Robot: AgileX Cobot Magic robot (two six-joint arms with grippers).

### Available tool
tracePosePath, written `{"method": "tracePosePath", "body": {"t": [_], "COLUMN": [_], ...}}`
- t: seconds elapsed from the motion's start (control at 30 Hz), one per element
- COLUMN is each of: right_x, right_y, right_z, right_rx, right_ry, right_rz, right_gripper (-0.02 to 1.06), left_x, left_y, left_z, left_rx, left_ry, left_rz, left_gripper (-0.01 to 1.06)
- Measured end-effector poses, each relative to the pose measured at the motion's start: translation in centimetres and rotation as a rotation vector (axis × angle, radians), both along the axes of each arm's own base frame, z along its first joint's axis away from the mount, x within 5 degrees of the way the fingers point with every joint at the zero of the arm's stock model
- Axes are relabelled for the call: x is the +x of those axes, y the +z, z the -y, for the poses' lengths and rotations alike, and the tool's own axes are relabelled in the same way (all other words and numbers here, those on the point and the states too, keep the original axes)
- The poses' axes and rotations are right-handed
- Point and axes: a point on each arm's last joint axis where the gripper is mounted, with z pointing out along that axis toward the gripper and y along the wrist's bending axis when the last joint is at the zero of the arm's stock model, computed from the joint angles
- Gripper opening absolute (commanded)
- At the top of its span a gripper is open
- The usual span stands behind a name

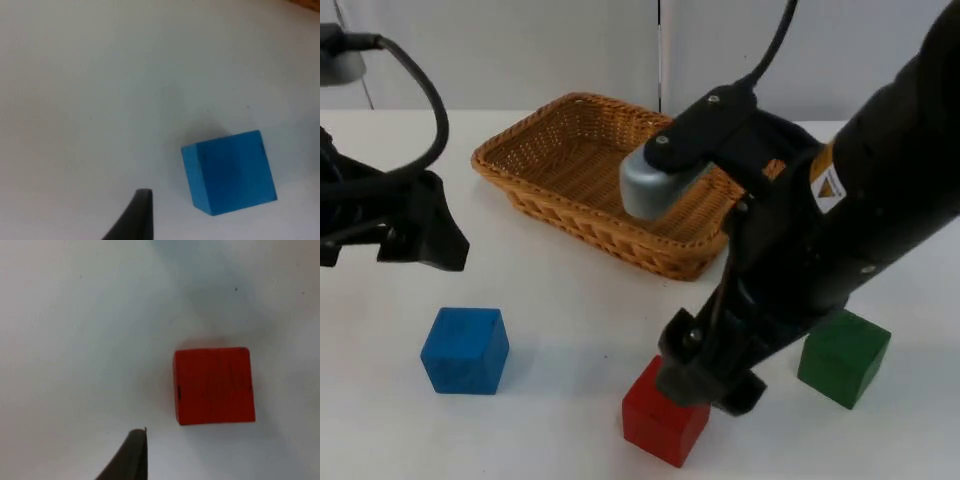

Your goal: Pick up one cube with each hand and place exactly two cubes into the same basket, leaving the remaining cube outside.

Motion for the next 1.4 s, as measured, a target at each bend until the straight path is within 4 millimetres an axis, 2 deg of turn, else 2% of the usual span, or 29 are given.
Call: {"method": "tracePosePath", "body": {"t": [0.23, 0.37, 0.6, 0.8, 1.17, 1.4], "right_x": [0.4, 0.8, 1.1, 1.4, 2.1, 2.3], "right_y": [-1.3, -2.9, -4.7, -6.2, -9.1, -9.5], "right_z": [-0.5, -0.9, -1.3, -1.7, -2.6, -2.8], "right_rx": [0.003, -0.004, -0.015, -0.009, -0.049, -0.048], "right_ry": [-0.003, -0.003, -0.009, -0.009, -0.01, -0.012], "right_rz": [0.002, -0.005, -0.019, -0.015, -0.049, -0.049], "right_gripper": [1.05, 1.05, 1.05, 1.05, 1.05, 1.05], "left_x": [1.0, 2.6, 4.0, 4.2, 4.5, 4.7], "left_y": [-1.9, -2.5, -3.9, -5.8, -7.7, -8.3], "left_z": [-0.1, 0.2, 0.5, 0.5, 0.4, 0.7], "left_rx": [0.024, 0.023, 0.023, 0.033, 0.052, 0.03], "left_ry": [0.025, 0.019, 0.009, 0.011, 0.009, 0.006], "left_rz": [-0.019, -0.046, -0.106, -0.162, -0.193, -0.2], "left_gripper": [1.05, 1.05, 1.05, 1.05, 1.05, 1.05]}}
